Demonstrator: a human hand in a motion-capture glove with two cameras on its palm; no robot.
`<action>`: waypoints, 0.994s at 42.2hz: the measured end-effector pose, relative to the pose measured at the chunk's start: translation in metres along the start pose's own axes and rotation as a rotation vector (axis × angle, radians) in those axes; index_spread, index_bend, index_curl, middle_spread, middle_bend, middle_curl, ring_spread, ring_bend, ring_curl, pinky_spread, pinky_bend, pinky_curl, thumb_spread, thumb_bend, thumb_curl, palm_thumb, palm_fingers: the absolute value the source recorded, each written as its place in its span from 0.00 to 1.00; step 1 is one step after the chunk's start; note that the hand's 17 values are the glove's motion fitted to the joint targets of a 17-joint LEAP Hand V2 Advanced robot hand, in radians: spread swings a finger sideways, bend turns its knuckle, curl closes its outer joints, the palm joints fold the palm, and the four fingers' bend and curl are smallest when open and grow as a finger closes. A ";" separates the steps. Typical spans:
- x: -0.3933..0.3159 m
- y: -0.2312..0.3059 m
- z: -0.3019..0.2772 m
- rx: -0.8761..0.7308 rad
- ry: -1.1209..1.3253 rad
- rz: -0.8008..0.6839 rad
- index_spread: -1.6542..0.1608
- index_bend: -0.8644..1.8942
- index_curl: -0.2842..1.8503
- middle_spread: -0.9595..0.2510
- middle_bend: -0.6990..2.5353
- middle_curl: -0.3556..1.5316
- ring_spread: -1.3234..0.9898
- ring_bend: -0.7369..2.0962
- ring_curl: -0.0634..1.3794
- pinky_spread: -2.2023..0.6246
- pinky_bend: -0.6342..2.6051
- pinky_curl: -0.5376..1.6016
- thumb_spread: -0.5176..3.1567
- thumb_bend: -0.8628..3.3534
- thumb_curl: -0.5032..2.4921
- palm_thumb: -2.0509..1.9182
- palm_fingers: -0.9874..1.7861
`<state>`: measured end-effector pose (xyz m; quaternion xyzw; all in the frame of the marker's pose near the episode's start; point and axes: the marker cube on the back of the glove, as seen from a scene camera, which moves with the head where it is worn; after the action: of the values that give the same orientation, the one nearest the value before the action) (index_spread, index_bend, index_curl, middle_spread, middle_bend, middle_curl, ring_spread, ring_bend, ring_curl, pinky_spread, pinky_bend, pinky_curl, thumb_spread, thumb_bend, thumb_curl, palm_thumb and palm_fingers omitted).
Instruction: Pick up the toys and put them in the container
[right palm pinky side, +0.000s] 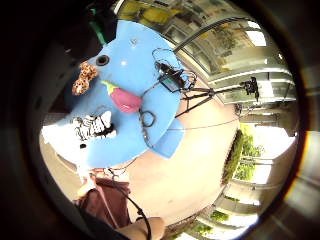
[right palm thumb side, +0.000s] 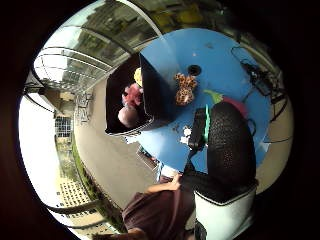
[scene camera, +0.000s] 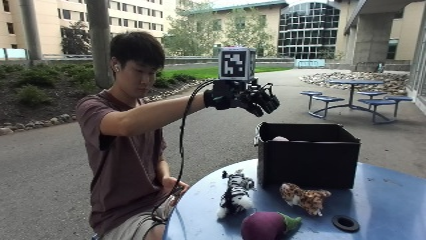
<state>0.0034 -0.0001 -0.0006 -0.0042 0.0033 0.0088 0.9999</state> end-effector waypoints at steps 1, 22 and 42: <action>0.000 0.000 0.000 -0.002 -0.003 0.003 0.86 0.37 0.15 0.77 0.20 0.17 0.55 0.40 0.08 0.76 0.39 0.31 0.26 0.23 0.17 0.55 0.43; 0.041 -0.029 0.024 -0.047 0.013 0.083 0.80 0.39 0.24 0.75 0.25 0.21 0.53 0.50 0.20 0.76 0.50 0.40 0.53 0.24 0.22 0.54 0.33; 0.111 -0.082 0.253 -0.517 0.046 0.079 0.80 0.34 0.23 0.76 0.27 0.29 0.56 0.44 0.18 0.78 0.50 0.41 0.51 0.23 0.25 0.53 0.28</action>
<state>0.1173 -0.0782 0.2526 -0.2595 0.0238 0.0481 0.9643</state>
